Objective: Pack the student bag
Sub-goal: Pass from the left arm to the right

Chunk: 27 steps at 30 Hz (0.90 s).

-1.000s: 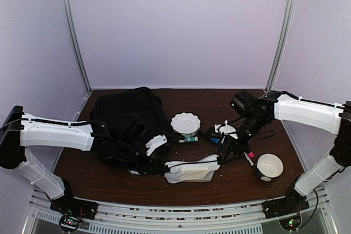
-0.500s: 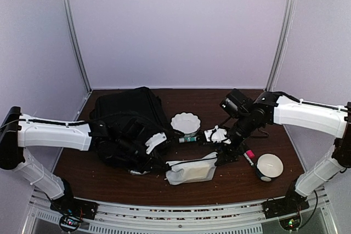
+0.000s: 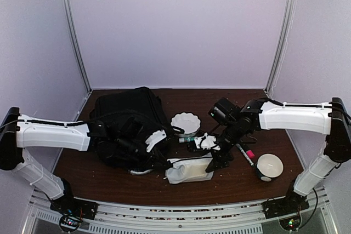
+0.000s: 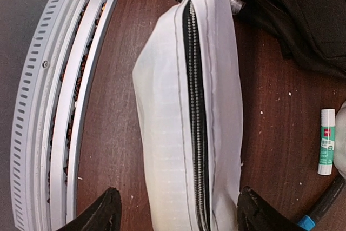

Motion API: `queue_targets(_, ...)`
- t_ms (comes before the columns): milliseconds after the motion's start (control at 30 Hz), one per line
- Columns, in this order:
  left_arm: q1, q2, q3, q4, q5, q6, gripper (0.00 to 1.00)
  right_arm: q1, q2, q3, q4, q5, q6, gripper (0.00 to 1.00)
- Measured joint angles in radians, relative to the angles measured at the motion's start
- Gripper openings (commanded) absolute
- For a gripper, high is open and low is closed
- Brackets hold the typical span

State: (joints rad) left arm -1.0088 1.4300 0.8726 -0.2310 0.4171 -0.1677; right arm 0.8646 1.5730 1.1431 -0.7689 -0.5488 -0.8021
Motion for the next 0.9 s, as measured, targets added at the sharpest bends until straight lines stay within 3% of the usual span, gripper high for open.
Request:
queue_targets(300,0.000,-0.034,-0.062,0.083,-0.029,-0.029,0.01,0.010,0.117,-0.008,0.092,-0.085,0.096,0.70)
queue_targets(433,0.000,-0.039,-0.074,0.124,-0.040,-0.041,0.01,0.015,0.172,-0.008,0.112,-0.097,0.125,0.59)
queue_targets(600,0.000,-0.052,-0.093,0.156,-0.048,-0.052,0.03,0.017,0.177,-0.004,0.121,-0.105,0.159,0.35)
queue_targets(733,0.000,-0.056,-0.099,0.164,-0.055,-0.057,0.12,0.018,0.177,-0.003,0.132,-0.105,0.180,0.19)
queue_targets(900,0.000,-0.089,-0.098,0.144,-0.083,-0.065,0.35,0.021,0.175,-0.002,0.124,-0.096,0.193,0.15)
